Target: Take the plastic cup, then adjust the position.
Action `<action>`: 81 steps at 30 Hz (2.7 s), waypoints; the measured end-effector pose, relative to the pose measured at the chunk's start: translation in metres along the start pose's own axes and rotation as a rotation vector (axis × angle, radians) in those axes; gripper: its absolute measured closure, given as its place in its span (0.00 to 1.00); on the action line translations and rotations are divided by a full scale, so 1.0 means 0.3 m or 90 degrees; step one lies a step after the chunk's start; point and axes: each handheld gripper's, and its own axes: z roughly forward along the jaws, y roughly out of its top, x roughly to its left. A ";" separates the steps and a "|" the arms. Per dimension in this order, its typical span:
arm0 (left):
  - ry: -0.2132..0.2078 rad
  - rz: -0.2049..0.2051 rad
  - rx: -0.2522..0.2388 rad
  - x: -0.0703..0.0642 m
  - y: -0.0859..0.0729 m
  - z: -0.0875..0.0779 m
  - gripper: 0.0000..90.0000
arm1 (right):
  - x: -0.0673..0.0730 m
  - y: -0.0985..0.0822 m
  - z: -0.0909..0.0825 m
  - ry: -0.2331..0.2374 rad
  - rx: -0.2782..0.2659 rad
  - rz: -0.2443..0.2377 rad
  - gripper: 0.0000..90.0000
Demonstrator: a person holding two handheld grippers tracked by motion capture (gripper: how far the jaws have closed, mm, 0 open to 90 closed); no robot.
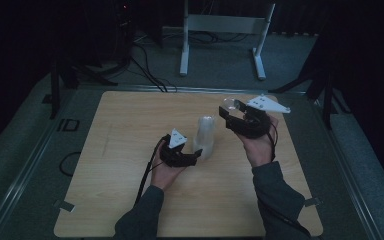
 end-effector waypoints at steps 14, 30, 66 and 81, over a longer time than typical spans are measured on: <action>-0.010 0.005 -0.004 -0.014 -0.006 -0.010 0.26 | -0.067 -0.054 -0.050 -0.029 0.010 0.017 0.44; -0.015 0.006 -0.014 -0.020 -0.003 -0.021 0.25 | -0.104 -0.115 -0.067 -0.045 0.028 0.029 0.44; -0.040 0.022 -0.037 -0.064 0.013 -0.052 0.25 | -0.135 -0.282 -0.087 -0.050 0.055 0.088 0.44; -0.056 0.041 -0.037 -0.093 0.017 -0.048 0.25 | -0.133 -0.363 -0.082 -0.027 0.069 0.133 0.45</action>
